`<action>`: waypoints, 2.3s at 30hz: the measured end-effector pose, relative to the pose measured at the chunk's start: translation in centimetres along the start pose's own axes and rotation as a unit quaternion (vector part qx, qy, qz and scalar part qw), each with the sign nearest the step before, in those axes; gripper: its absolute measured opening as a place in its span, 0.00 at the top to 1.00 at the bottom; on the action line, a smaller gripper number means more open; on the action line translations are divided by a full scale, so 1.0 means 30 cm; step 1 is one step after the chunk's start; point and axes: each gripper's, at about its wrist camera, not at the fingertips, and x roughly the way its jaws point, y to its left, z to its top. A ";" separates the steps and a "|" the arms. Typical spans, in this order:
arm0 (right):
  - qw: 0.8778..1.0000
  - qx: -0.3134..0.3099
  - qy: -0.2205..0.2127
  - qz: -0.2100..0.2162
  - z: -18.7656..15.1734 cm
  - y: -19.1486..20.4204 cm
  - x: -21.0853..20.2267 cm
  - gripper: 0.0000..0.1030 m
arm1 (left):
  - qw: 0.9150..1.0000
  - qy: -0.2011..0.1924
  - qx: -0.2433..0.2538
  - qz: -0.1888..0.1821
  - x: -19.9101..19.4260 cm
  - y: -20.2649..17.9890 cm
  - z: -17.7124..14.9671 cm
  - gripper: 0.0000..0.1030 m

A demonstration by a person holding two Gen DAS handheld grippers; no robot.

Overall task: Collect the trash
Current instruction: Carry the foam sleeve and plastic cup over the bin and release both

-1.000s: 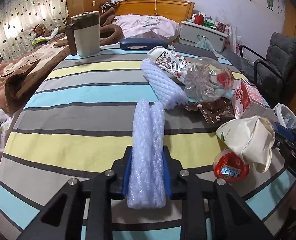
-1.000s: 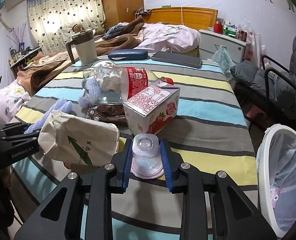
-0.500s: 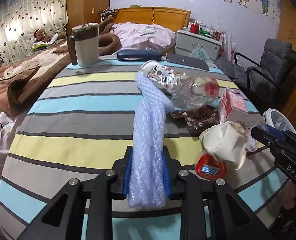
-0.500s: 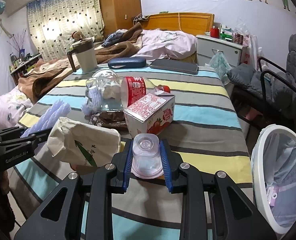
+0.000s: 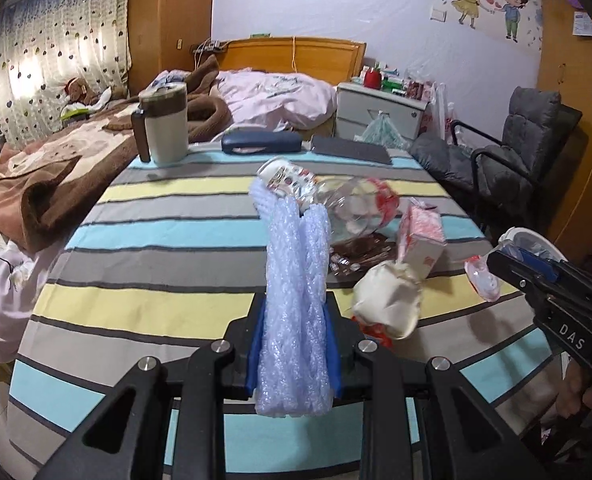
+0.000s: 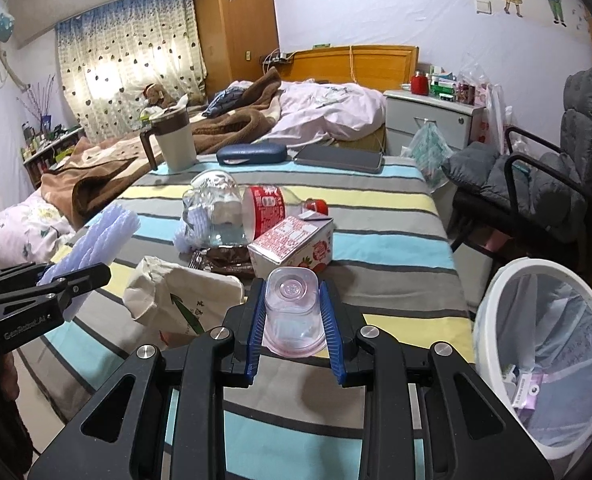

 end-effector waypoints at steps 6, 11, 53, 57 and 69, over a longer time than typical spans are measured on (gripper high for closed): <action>1.000 0.006 -0.016 -0.008 0.003 -0.017 -0.037 0.71 | 1.000 -0.017 0.011 -0.009 -0.045 -0.052 0.018 0.73; 0.999 0.014 -0.028 -0.016 0.003 -0.047 -0.066 0.71 | 0.999 -0.028 0.024 -0.017 -0.076 -0.104 0.027 0.73; 0.978 0.122 -0.049 -0.162 -0.120 -0.507 -0.294 0.71 | 0.966 0.000 0.169 -0.194 0.047 -0.848 0.074 0.73; 0.977 0.126 -0.031 -0.168 -0.133 -0.542 -0.275 0.71 | 0.963 0.017 0.174 -0.205 0.085 -0.902 0.064 0.73; 0.972 0.140 0.007 -0.188 -0.171 -0.631 -0.221 0.71 | 0.959 0.051 0.191 -0.203 0.185 -1.009 0.034 0.72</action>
